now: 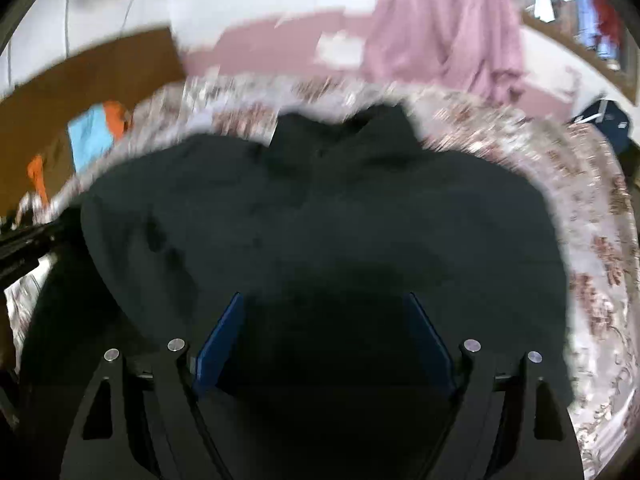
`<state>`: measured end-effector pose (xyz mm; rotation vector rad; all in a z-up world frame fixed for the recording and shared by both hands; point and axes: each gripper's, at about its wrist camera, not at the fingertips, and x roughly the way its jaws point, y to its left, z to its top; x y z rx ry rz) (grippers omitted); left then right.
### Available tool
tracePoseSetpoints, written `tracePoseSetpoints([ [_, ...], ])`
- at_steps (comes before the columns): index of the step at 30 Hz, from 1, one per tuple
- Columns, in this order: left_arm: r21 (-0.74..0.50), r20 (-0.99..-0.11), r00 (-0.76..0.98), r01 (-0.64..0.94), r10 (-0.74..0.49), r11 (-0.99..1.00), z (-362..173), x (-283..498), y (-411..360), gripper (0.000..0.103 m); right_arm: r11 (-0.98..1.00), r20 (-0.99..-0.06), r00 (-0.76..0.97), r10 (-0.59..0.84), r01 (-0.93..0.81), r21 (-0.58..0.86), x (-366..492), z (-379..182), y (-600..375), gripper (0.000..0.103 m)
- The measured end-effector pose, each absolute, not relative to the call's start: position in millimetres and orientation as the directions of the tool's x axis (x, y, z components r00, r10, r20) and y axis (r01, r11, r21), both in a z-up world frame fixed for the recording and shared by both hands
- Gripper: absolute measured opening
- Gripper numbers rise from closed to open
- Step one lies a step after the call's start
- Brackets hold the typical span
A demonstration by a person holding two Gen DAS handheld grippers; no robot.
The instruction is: Fold large clothes
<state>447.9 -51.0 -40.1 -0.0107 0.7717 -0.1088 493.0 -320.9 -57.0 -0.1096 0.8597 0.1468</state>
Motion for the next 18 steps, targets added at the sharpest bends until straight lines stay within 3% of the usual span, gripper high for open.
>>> tracePoseSetpoints([
  [6,-0.105,-0.731,0.661,0.134,-0.168,0.985,-59,451,-46,0.011,0.976,-0.82,0.572,-0.019,-0.166,-0.138,509,-95,-302,0.08],
  [8,-0.139,-0.743,0.643,0.122,-0.185,0.983,-60,449,-39,0.032,0.969,-0.82,0.57,-0.052,-0.171,-0.181,511,-100,-294,0.081],
  [10,-0.189,-0.737,0.641,0.106,-0.212,0.976,-57,443,-26,0.043,0.965,-0.817,0.573,-0.068,-0.171,-0.2,510,-100,-291,0.081],
  [12,-0.249,-0.715,0.654,0.095,-0.249,0.964,-51,434,-13,0.063,0.966,-0.812,0.581,-0.058,-0.172,-0.193,508,-98,-291,0.082],
  [14,-0.327,-0.667,0.691,0.066,-0.279,0.943,-42,419,9,0.089,0.97,-0.805,0.592,-0.041,-0.171,-0.175,503,-91,-293,0.083],
  [18,-0.441,-0.61,0.732,0.003,-0.303,0.897,-30,390,52,0.096,0.983,-0.79,0.612,0.028,-0.158,-0.088,490,-72,-301,0.085],
])
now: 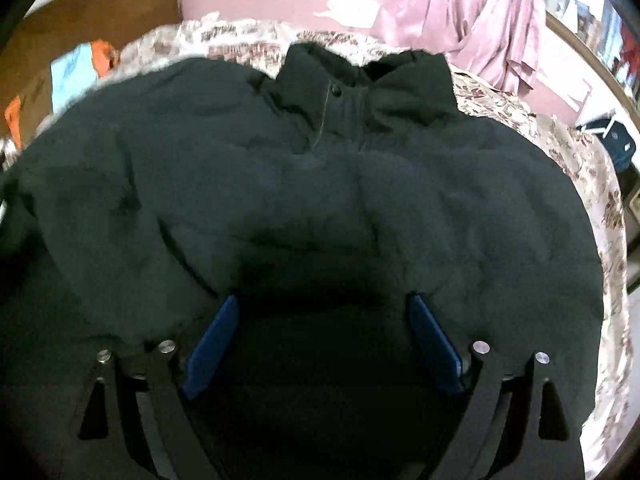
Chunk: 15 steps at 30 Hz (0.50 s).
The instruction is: Fold large clothes
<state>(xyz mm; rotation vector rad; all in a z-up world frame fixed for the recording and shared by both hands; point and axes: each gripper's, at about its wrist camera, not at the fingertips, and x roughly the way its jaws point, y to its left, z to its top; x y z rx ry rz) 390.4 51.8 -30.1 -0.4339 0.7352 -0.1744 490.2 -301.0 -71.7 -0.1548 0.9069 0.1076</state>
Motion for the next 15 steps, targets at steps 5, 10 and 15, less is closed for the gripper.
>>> tracePoseSetpoints([
  [5,-0.48,-0.63,0.736,-0.119,-0.247,0.869,-35,357,108,0.097,0.987,-0.765,0.635,0.106,-0.16,0.004,487,-52,-292,0.089],
  [10,-0.551,-0.648,0.733,-0.263,-0.207,0.792,-54,332,173,0.097,0.99,-0.754,0.652,0.084,-0.143,-0.014,491,-48,-271,0.09],
  [15,-0.58,-0.649,0.748,-0.368,-0.139,0.727,-65,313,239,0.098,0.991,-0.736,0.677,0.011,-0.108,-0.084,492,-51,-258,0.09],
])
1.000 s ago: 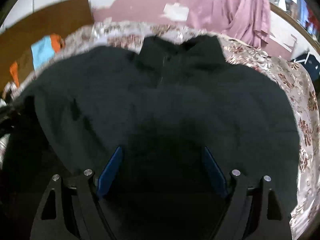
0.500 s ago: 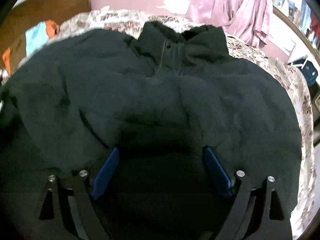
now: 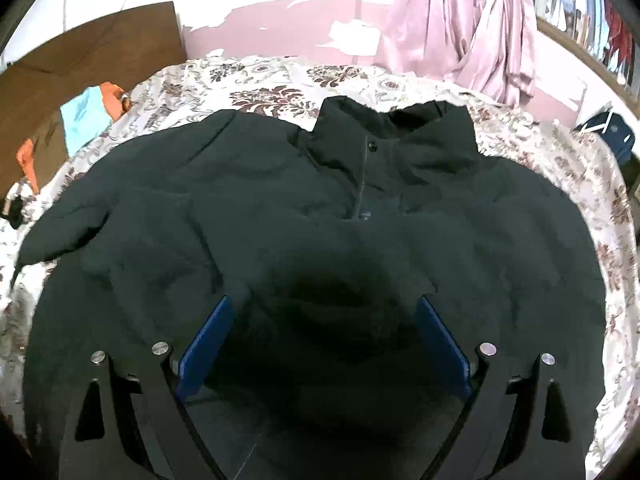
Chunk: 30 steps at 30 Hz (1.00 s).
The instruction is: Fold large clothes
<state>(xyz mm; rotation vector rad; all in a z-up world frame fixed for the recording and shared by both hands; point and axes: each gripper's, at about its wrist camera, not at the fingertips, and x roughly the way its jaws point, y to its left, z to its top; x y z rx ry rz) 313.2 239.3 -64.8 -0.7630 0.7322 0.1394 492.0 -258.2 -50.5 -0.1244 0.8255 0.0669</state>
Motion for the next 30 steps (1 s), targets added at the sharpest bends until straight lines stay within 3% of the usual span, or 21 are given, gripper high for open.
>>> tracePoseSetpoints([
  [3,-0.613,-0.662,0.741,-0.445,-0.116,0.653,-77,308,274,0.101,0.995,-0.725,0.689,-0.015,-0.064,-0.081,495,-54,-258,0.09],
  [11,-0.724,-0.656,0.725,-0.526,-0.211,0.445,-120,325,318,0.102,0.998,-0.753,0.657,-0.024,-0.024,-0.053,505,-73,-244,0.092],
  [20,-0.84,-0.542,0.777,-0.495,-0.319,0.221,-160,344,330,0.102,0.987,-0.798,0.596,-0.091,-0.054,-0.153,512,-104,-221,0.097],
  [28,-0.902,-0.421,0.859,-0.429,-0.293,0.039,-173,348,339,0.102,0.986,-0.782,0.617,-0.087,-0.061,-0.158,506,-108,-221,0.099],
  [30,-0.897,-0.431,0.861,-0.442,-0.27,0.025,-174,348,339,0.101,0.985,-0.779,0.621,-0.088,-0.061,-0.16,505,-109,-221,0.1],
])
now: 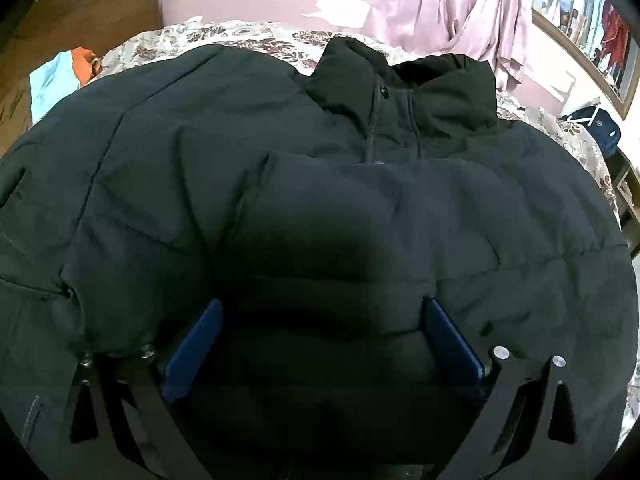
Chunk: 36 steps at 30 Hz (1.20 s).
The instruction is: Fold large clothes
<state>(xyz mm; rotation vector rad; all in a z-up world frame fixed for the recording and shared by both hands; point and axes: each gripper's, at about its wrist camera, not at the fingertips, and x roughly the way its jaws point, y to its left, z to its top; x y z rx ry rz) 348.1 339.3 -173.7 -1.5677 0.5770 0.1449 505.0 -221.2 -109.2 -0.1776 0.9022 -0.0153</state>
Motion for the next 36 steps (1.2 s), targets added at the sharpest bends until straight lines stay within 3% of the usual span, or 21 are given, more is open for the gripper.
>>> tracePoseSetpoints([
  [1,-0.891,-0.443,0.859,-0.453,-0.258,0.024,-174,349,339,0.098,0.985,-0.777,0.623,-0.089,-0.061,-0.162,504,-110,-221,0.1],
  [3,-0.872,-0.481,0.845,-0.489,-0.233,0.027,-173,349,336,0.082,0.985,-0.775,0.625,-0.089,-0.061,-0.163,503,-110,-221,0.1],
  [5,-0.855,-0.511,0.828,-0.518,-0.233,0.032,-175,351,335,0.054,0.985,-0.775,0.626,-0.088,-0.062,-0.161,503,-110,-221,0.1],
  [7,-0.835,-0.545,0.81,-0.549,-0.219,0.048,-175,351,334,0.032,0.985,-0.775,0.626,-0.089,-0.061,-0.162,503,-110,-221,0.1],
  [11,-0.837,-0.547,0.823,-0.534,-0.151,0.119,-158,346,334,0.01,0.984,-0.774,0.626,-0.091,-0.061,-0.165,502,-110,-221,0.1],
  [18,-0.806,-0.49,0.87,-0.426,-0.059,0.412,-59,354,324,0.007,0.99,-0.779,0.626,-0.046,-0.074,-0.117,500,-104,-225,0.1],
  [23,-0.677,-0.434,0.901,-0.304,-0.03,0.67,33,367,283,0.007,0.996,-0.734,0.676,0.07,-0.083,0.019,478,-77,-243,0.1],
  [29,-0.561,-0.368,0.925,-0.135,-0.1,0.816,108,380,209,0.007,0.994,-0.731,0.674,0.108,-0.085,0.069,450,-56,-275,0.1],
  [36,-0.439,-0.322,0.901,0.129,-0.29,0.889,147,391,96,0.007,0.999,-0.755,0.654,0.047,-0.014,0.051,427,-45,-330,0.1],
])
